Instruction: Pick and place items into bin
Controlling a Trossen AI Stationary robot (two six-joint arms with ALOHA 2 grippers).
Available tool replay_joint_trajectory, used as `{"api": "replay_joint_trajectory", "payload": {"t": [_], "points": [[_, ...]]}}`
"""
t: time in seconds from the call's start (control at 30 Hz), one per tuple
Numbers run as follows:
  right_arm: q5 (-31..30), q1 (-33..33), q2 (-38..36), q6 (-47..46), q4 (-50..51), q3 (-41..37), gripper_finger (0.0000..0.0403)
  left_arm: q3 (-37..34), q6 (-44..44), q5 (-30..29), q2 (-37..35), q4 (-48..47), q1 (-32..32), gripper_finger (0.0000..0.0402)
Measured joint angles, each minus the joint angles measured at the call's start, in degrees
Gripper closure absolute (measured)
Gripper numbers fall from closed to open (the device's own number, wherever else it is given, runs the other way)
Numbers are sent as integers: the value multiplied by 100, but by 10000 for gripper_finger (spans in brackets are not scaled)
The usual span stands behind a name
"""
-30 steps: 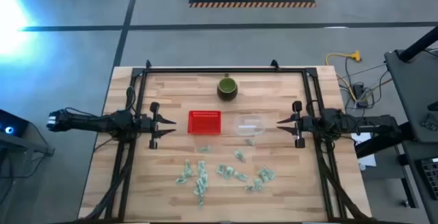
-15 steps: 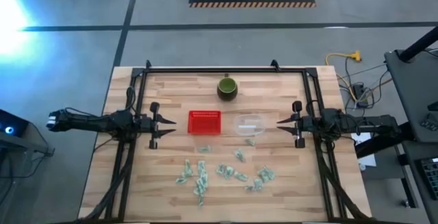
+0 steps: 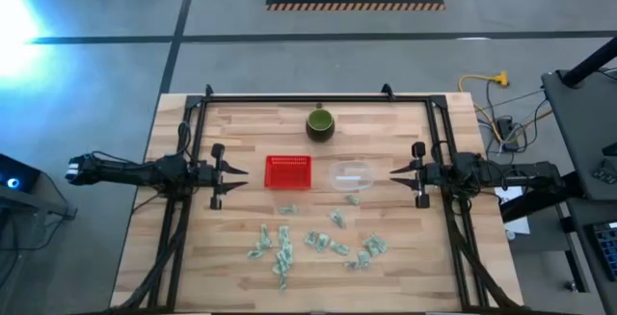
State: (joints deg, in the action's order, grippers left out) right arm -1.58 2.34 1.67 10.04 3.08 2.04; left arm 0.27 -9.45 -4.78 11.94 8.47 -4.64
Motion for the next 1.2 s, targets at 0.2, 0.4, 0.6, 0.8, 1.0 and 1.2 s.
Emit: {"api": "replay_joint_trajectory", "payload": {"t": [0.2, 0.4, 0.6, 0.8, 1.0, 1.2], "points": [[0, -1, 0, 0, -1, 0, 335, 0, 0, 2, 2, 0, 2, 299], [0, 0, 0, -1, 0, -1, 335, 0, 0, 1, -2, 2, 1, 299], [0, -1, -2, 0, -1, 0, 335, 0, 0, 2, 0, 0, 2, 299], [0, 1, 0, 0, -1, 0, 335, 0, 0, 1, -2, 2, 1, 299], [2, 0, 0, 143, -27, -1, 335, 0, 0, 2, 2, 0, 2, 299], [4, 0, -2, -131, -53, -1, 335, 0, 0, 1, -2, 2, 2, 299]]}}
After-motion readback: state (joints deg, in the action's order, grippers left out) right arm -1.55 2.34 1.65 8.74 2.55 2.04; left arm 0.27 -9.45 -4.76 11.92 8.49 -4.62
